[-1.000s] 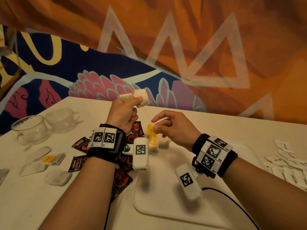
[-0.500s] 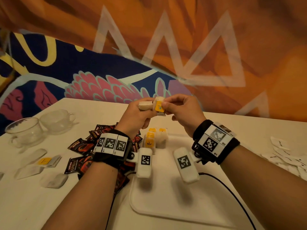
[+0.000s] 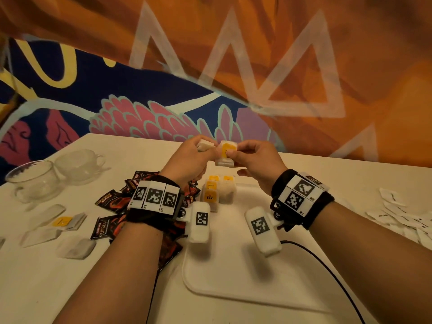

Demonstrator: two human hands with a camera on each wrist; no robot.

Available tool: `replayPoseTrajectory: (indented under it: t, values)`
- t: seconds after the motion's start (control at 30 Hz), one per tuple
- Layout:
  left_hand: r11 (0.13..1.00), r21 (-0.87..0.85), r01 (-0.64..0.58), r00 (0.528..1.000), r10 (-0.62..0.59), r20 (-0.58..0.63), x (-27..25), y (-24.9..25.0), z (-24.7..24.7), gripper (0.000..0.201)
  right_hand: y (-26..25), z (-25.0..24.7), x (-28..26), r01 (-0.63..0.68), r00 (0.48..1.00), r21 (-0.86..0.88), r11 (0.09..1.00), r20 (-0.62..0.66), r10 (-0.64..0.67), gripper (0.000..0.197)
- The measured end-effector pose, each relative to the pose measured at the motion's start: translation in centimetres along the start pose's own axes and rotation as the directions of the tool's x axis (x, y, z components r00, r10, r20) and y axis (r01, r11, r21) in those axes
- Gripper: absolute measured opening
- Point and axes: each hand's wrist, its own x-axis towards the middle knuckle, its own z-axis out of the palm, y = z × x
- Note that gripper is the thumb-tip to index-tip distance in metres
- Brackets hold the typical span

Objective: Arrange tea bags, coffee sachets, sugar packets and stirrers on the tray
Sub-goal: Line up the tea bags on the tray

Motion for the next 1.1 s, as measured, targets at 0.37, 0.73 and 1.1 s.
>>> replayPoseTrajectory:
  t: [0.37,0.73,1.1]
  values:
    - [0.980,-0.158,0.123,0.978,-0.147,-0.150,0.3,-0.2,-2.8,0.018,6.0,0.8,0.5,-0.249,0.951,-0.391,0.886,0.074,0.300,0.020]
    - [0.928,-0.295,0.225,0.963,-0.258,-0.077,0.3,-0.1,-2.4,0.016,5.9,0.9,0.6,-0.151,0.974,-0.674,0.723,0.023,0.225,0.036]
    - [0.717,-0.598,0.359,0.924,-0.364,0.119,-0.1,-0.2,-1.7,0.030,-1.5,1.8,-0.2,0.242,0.969,-0.488,0.839,0.169,-0.182,0.028]
